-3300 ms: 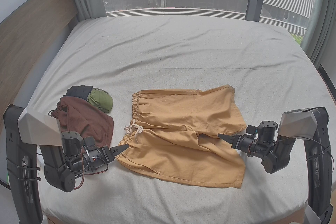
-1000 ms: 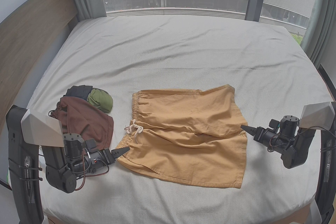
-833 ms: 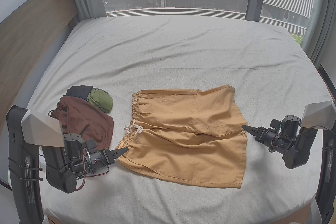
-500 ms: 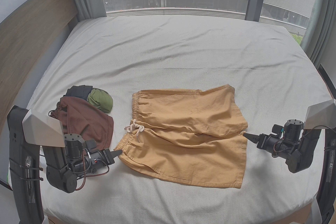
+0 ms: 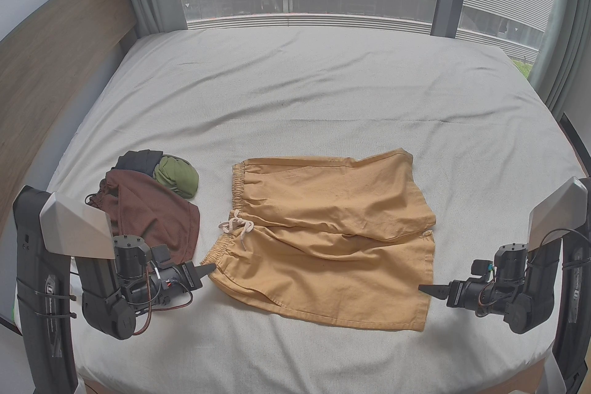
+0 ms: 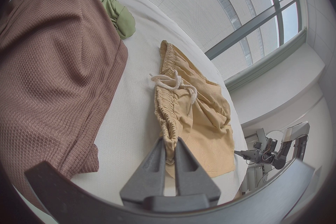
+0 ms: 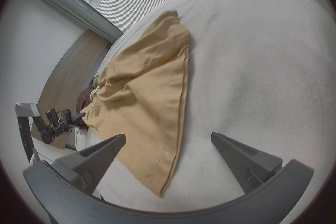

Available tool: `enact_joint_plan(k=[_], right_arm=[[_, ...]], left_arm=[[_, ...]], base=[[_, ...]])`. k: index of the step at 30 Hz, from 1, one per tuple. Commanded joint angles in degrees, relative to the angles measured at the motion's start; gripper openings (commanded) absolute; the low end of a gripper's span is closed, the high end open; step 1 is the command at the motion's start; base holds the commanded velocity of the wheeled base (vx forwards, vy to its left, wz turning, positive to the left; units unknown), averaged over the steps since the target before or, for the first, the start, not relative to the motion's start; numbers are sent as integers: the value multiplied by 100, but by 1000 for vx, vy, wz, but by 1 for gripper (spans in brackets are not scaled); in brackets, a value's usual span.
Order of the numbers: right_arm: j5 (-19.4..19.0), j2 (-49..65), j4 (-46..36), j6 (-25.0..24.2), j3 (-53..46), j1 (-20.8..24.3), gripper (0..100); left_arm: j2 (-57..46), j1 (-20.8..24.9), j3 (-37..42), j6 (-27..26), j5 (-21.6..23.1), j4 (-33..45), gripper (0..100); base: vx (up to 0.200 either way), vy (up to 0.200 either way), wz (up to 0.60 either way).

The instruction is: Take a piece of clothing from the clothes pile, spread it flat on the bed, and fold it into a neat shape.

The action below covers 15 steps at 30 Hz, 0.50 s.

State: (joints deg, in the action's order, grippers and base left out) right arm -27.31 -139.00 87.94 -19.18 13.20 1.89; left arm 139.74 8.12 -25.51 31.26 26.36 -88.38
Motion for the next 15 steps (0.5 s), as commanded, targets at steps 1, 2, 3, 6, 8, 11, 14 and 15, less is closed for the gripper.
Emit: enact_joint_plan(k=[1, 2, 3, 6, 8, 11, 14, 15], right_arm=[[-20, -321, 39, 2, -195, 215, 100], [-20, -303, 39, 2, -248, 242, 100], [-20, -303, 39, 2, -283, 277, 100], [-20, -321, 39, -7, -327, 365, 100], [-20, -330, 39, -7, -327, 382, 100], [-29, -321, 39, -42, -336, 444, 100], [-20, -321, 39, -51, -380, 479, 100], [-11, -312, 39, -69, -389, 514, 100]], left_arm=[[1, -3, 3, 3, 10, -4, 0], [1, -3, 3, 3, 10, -4, 0], [9, 5, 3, 3, 10, -4, 0], [1, 5, 3, 3, 10, -4, 0], [1, 5, 11, -6, 1, -4, 0], [-8, 5, 11, 3, 1, -4, 0], [-8, 5, 3, 3, 1, -4, 0], [-8, 5, 3, -6, 1, -4, 0]], base=[[0, 0, 0], [0, 0, 0], [0, 0, 0], [0, 0, 0], [0, 0, 0], [0, 0, 0], [0, 0, 0], [0, 0, 0]])
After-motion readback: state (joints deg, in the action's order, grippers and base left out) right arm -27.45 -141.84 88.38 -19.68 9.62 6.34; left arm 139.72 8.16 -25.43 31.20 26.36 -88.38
